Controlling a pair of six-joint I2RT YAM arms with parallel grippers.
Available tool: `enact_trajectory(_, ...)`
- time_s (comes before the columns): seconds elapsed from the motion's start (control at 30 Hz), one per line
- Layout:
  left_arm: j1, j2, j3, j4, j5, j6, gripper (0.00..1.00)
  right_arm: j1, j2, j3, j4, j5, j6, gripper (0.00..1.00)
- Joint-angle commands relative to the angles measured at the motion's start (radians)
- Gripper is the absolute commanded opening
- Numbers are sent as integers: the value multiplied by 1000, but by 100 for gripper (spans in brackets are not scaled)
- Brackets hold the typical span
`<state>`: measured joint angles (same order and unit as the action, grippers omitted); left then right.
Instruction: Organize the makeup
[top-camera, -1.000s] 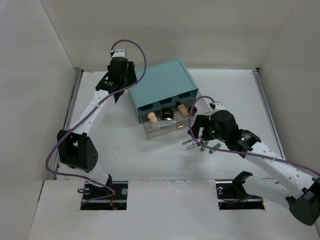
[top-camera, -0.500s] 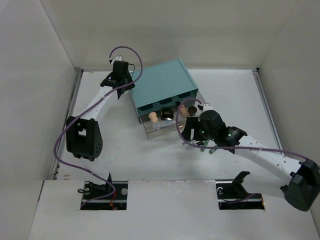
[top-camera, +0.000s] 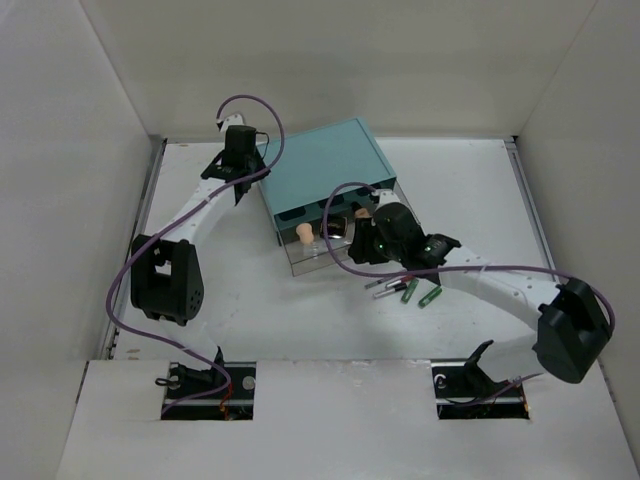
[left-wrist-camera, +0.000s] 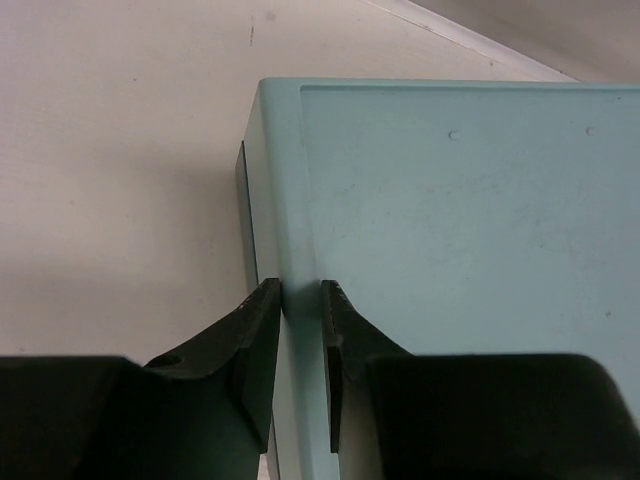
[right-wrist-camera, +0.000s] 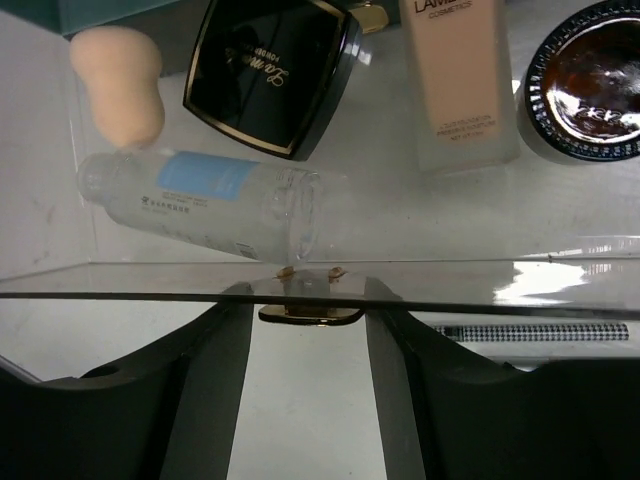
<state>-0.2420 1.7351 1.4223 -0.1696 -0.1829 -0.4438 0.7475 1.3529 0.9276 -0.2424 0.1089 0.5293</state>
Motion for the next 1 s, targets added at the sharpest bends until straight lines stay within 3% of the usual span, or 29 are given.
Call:
enact_trajectory(0.0,2,6,-52,-42,19,13,7,-3,44,95,110,35,-38,54)
enact_trajectory(0.43,-6,0,-97,-36,63,33,4,-18,255,254,265,129,-78,52)
enact_trajectory(0.97,-29,-12,-115,-50,63,80,3,-61,442,315,662,169,-101,65)
